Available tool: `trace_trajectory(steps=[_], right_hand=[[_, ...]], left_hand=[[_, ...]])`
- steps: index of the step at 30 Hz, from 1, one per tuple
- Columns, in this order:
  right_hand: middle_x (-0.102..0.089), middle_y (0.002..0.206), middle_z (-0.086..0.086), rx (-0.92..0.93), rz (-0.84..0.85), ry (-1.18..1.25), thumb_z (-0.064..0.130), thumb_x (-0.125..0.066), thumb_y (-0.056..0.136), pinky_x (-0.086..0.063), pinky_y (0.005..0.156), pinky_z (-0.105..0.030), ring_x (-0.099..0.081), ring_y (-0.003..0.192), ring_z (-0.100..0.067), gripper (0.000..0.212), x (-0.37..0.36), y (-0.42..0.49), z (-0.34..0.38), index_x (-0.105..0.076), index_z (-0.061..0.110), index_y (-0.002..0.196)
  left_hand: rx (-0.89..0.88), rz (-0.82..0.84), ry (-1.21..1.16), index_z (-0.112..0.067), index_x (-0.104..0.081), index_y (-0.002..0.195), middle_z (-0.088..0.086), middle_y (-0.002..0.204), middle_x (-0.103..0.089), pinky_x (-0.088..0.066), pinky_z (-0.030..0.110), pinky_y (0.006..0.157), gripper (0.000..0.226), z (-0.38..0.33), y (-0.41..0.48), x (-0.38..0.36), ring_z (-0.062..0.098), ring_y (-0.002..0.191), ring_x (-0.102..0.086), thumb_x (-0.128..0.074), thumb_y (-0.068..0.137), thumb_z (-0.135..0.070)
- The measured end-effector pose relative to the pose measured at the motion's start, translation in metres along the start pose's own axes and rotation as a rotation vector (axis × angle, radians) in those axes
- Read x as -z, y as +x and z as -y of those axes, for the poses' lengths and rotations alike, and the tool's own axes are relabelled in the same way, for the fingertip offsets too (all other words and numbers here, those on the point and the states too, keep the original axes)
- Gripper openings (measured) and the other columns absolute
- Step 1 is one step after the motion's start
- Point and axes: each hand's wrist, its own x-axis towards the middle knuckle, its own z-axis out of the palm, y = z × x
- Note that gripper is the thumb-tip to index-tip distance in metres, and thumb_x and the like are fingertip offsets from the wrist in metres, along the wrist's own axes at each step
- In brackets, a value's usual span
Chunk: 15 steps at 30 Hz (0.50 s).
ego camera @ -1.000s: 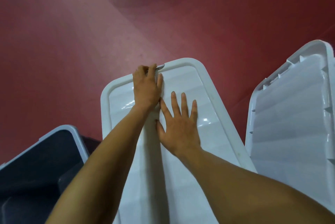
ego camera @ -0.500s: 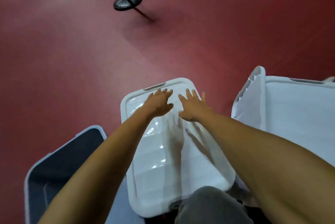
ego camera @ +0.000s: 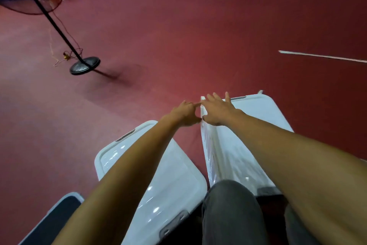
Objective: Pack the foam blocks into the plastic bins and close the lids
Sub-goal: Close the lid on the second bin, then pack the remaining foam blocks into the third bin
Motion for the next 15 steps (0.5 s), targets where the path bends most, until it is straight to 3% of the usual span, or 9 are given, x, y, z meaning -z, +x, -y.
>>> trace_trajectory(steps=[4,10,15], right_hand=[[-0.018,0.165,-0.009,-0.141,-0.035,0.005,0.035,-0.054,0.097,0.003,0.119,-0.063,-0.005,0.154,-0.030,0.066,0.017,-0.055,-0.065,-0.026,0.024,0.156],[-0.017,0.165,-0.006,-0.373,-0.047,0.029,0.025,-0.054,0.096,0.004,0.119,-0.064,-0.005,0.154,-0.032,0.071,0.025,-0.153,-0.166,-0.020,0.024,0.158],[-0.017,0.165,-0.009,-0.606,-0.030,0.081,0.035,-0.059,0.094,0.002,0.120,-0.064,-0.007,0.154,-0.033,0.074,0.020,-0.248,-0.244,-0.022,0.025,0.158]], left_hand=[[-0.141,-0.008,0.023,-0.028,-0.032,0.153,0.005,0.150,-0.047,-0.033,0.056,0.111,0.074,-0.082,0.018,0.008,0.036,0.142,-0.034,-0.063,0.086,-0.038],[-0.346,0.033,0.137,-0.031,-0.021,0.158,0.003,0.161,-0.031,-0.028,0.057,0.115,0.077,-0.224,0.028,0.007,0.033,0.149,-0.021,-0.061,0.094,-0.041],[-0.505,0.013,0.158,-0.027,-0.023,0.157,0.004,0.162,-0.029,-0.022,0.058,0.119,0.078,-0.334,0.020,0.006,0.032,0.151,-0.018,-0.064,0.093,-0.044]])
